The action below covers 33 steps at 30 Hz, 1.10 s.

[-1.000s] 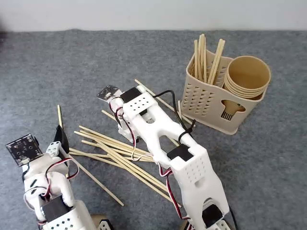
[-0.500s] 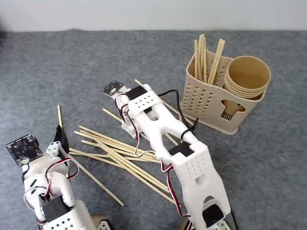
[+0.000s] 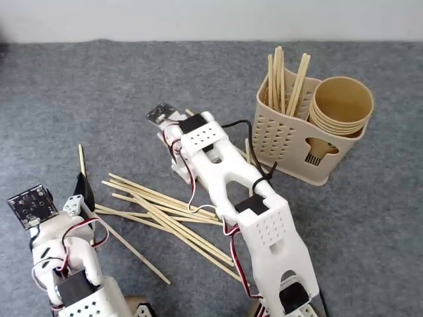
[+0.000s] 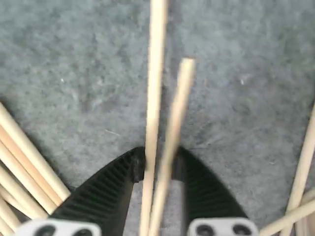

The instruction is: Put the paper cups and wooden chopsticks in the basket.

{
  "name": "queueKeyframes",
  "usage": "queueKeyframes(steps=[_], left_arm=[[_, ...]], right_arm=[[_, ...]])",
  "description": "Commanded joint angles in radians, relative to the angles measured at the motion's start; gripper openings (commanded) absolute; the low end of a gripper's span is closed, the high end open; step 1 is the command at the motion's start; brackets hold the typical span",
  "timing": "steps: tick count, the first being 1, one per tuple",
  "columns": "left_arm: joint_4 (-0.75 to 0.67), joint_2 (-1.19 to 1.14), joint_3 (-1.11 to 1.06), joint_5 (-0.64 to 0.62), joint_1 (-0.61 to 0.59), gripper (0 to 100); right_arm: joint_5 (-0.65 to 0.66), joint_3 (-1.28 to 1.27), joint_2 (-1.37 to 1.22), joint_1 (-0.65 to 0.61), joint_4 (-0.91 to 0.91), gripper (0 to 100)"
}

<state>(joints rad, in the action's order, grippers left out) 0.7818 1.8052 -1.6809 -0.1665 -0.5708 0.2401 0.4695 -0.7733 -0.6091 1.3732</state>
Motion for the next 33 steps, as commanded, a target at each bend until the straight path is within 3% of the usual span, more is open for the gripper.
queueKeyframes(steps=[1, 11, 24, 33], left_arm=[[-0.021, 0.015, 0.004, 0.006, 0.006, 26], [-0.021, 0.015, 0.004, 0.006, 0.006, 26], [-0.023, 0.015, -0.001, 0.006, 0.008, 26], [-0.025, 0.015, -0.001, 0.006, 0.008, 26]], right_arm=[[-0.006, 0.008, -0.005, -0.005, -0.004, 2.8], [-0.006, 0.008, 0.085, -0.008, 0.048, 0.9], [-0.014, 0.008, 0.519, -0.071, 0.343, 0.9], [-0.014, 0.008, 0.839, -0.012, 0.355, 0.9]])
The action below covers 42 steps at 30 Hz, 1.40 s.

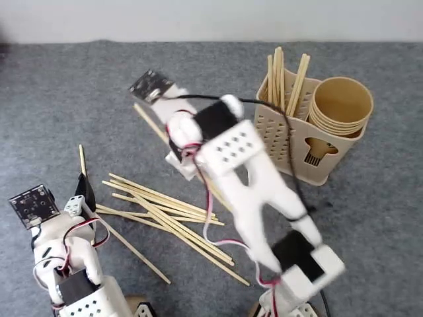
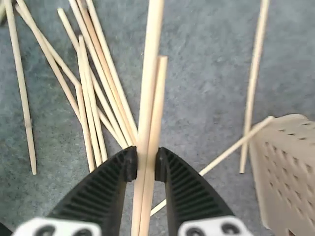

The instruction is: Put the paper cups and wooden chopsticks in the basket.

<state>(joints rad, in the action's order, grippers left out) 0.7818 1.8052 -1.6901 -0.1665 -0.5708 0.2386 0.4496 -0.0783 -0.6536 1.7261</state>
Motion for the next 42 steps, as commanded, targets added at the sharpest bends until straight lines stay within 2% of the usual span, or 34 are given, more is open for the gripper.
queueKeyframes(steps=[1, 6, 13, 21, 28, 36, 38, 42], left_arm=[[-0.025, 0.015, 0.008, 0.006, 0.008, 26], [-0.026, 0.015, 0.008, 0.006, 0.009, 26], [-0.026, 0.015, 0.008, 0.006, 0.017, 26], [-0.021, 0.015, 0.007, 0.008, 0.046, 26], [-0.021, 0.015, 0.007, 0.008, 0.046, 26], [-0.021, 0.015, 0.007, 0.008, 0.046, 26], [-0.021, 0.015, 0.007, 0.008, 0.046, 26], [-0.023, 0.015, 0.007, 0.008, 0.046, 26]], right_arm=[[-0.012, 0.028, 0.183, 0.041, 0.002, 0.9], [-0.008, 0.028, 0.375, 0.084, -0.054, 0.9], [-0.012, 0.028, 0.513, 0.259, -0.288, 0.9], [-0.012, -0.043, 0.486, 0.426, -0.694, 0.9], [-0.012, -0.261, 0.389, 0.498, -1.063, 0.9], [-0.012, -0.552, 0.343, 0.515, -1.331, 1.5], [-0.012, -0.614, 0.351, 0.515, -1.339, 5.5], [-0.023, -0.667, 0.395, 0.515, -1.337, 20.5]])
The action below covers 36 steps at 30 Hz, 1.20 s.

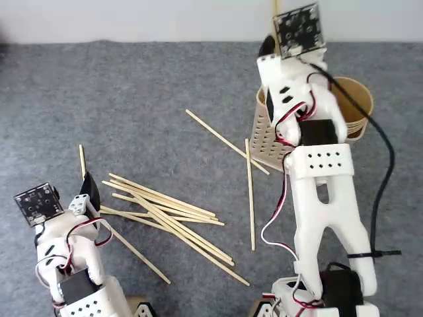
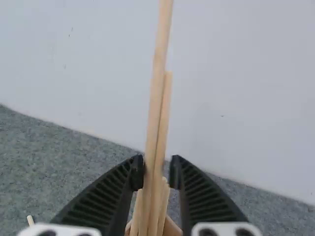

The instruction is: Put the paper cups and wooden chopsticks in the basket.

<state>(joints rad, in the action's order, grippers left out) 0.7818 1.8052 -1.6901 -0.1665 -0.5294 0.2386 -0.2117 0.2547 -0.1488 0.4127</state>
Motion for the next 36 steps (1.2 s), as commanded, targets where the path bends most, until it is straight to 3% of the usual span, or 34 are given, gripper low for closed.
queueKeyframes(steps=[1, 5, 12, 16, 24, 28, 36], left_arm=[[-0.025, 0.015, 0.007, 0.008, 0.005, 26], [-0.025, 0.015, 0.007, 0.008, 0.005, 26], [-0.023, 0.015, 0.007, 0.008, 0.005, 26], [-0.023, 0.015, 0.012, 0.006, 0.002, 26], [0.114, 0.014, 0.105, 0.112, 0.014, 26], [0.186, 0.014, 0.137, 0.141, 0.094, 26], [0.273, 0.012, 0.229, 0.215, 0.164, 26]], right_arm=[[-0.048, -0.011, 0.082, 0.012, -0.022, 22.6], [-0.12, 0.023, 0.194, -0.01, 0.145, 22.9], [-0.146, 0.107, 0.326, -0.14, 0.723, 19.5], [-0.236, 0.104, 0.355, -0.174, 0.946, 15.9], [-0.281, 0.103, 0.352, -0.18, 1.237, 13.6], [-0.276, 0.103, 0.36, -0.177, 1.333, 9.3], [-0.276, -0.091, 0.36, -0.182, 1.3, 4.6]])
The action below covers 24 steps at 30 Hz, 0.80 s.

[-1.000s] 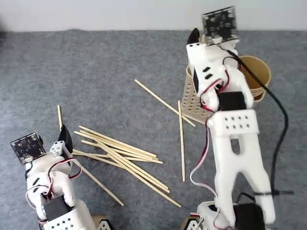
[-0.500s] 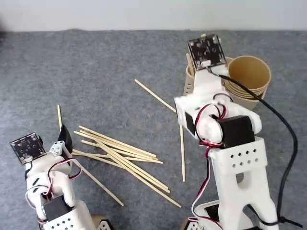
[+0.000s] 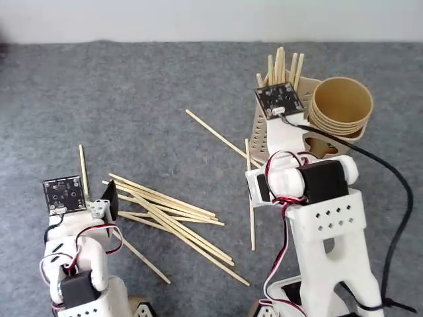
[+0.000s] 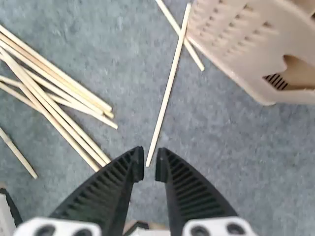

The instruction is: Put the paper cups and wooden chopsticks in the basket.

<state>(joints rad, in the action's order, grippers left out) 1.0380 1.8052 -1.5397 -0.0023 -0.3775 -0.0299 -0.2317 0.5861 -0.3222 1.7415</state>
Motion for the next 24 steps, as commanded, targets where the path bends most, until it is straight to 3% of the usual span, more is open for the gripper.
queueKeyframes(steps=[1, 5, 10, 16, 24], left_arm=[[0.025, 0.012, 0.085, 0.071, 0.012, 26], [0.032, 0.012, 0.09, 0.11, 0.006, 26], [0.012, 0.012, 0.084, 0.11, -0.124, 26], [0.015, 0.012, 0.047, 0.107, -0.253, 26], [0.012, 0.015, -0.097, 0.083, -0.269, 26]], right_arm=[[-0.008, -0.11, 0.028, -0.005, -0.065, 4.5], [-0.008, -0.255, 0.028, -0.008, -0.248, 4.6], [-0.008, -0.341, 0.018, -0.059, -0.452, 4.6], [0.034, -0.407, 0.01, -0.288, -0.616, 6.0], [0.057, -0.351, -0.231, -0.536, -0.627, 21.3]])
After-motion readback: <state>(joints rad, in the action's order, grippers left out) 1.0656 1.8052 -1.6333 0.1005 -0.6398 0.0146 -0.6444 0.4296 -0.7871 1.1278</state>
